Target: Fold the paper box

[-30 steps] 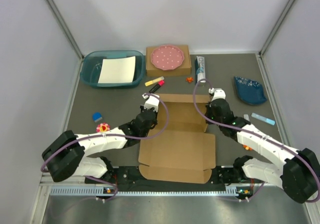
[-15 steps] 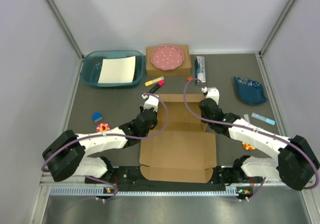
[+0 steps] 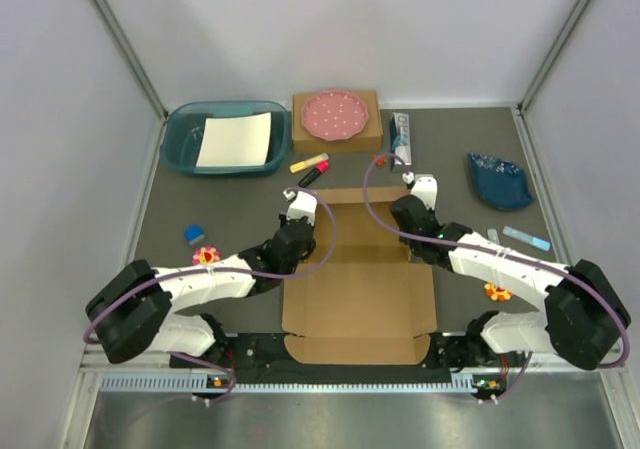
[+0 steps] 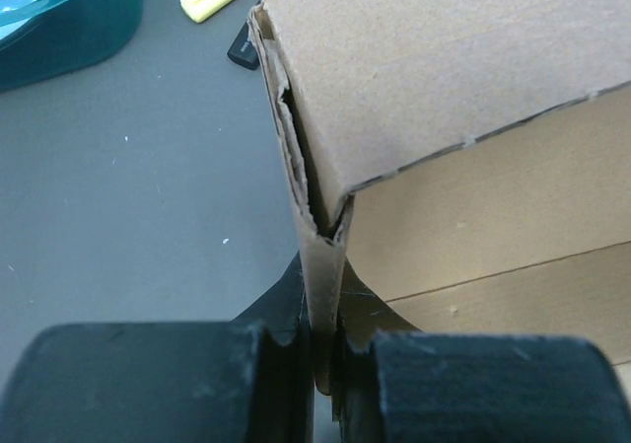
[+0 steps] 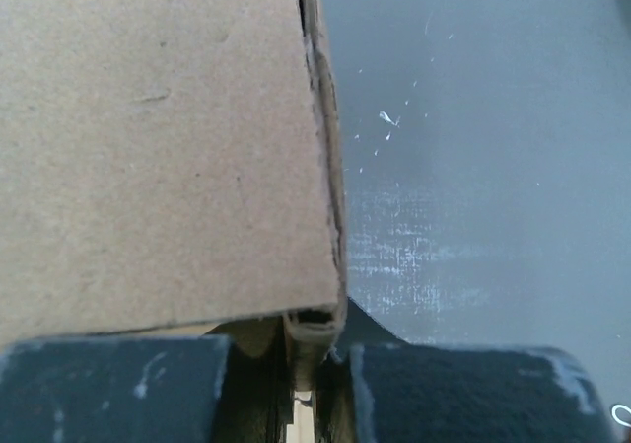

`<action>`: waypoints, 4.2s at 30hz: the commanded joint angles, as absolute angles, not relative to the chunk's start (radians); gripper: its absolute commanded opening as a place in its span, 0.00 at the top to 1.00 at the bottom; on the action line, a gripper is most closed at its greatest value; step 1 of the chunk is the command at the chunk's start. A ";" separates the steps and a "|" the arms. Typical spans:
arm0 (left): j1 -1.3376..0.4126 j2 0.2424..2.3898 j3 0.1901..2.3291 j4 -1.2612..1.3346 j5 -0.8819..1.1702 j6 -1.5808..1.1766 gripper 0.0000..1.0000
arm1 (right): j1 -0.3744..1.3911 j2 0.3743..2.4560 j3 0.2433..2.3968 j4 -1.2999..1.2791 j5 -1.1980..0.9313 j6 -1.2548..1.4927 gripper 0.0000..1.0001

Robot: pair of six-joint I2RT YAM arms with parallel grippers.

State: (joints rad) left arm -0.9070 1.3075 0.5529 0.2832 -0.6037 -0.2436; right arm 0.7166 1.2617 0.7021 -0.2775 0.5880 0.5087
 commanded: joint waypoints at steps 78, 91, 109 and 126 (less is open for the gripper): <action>-0.928 1.315 0.494 0.364 -0.486 -0.285 1.00 | 0.721 1.100 0.672 -0.271 0.578 0.531 0.54; -0.930 1.296 0.466 0.505 -0.629 -0.293 1.00 | 0.721 0.865 0.597 -0.227 0.315 0.374 0.07; -0.937 1.338 0.450 0.558 -0.801 -0.411 1.00 | 0.723 0.484 0.600 -0.281 0.185 0.423 0.01; -0.943 1.552 0.350 1.332 -0.727 -0.068 1.00 | 0.405 0.790 0.689 -0.025 -0.092 0.608 0.01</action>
State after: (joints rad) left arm -0.9382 1.5475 0.3031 1.1599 -0.7403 -0.1516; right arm 0.4301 0.6991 0.6270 -0.1699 0.0734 0.5812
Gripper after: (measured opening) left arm 0.055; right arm 0.990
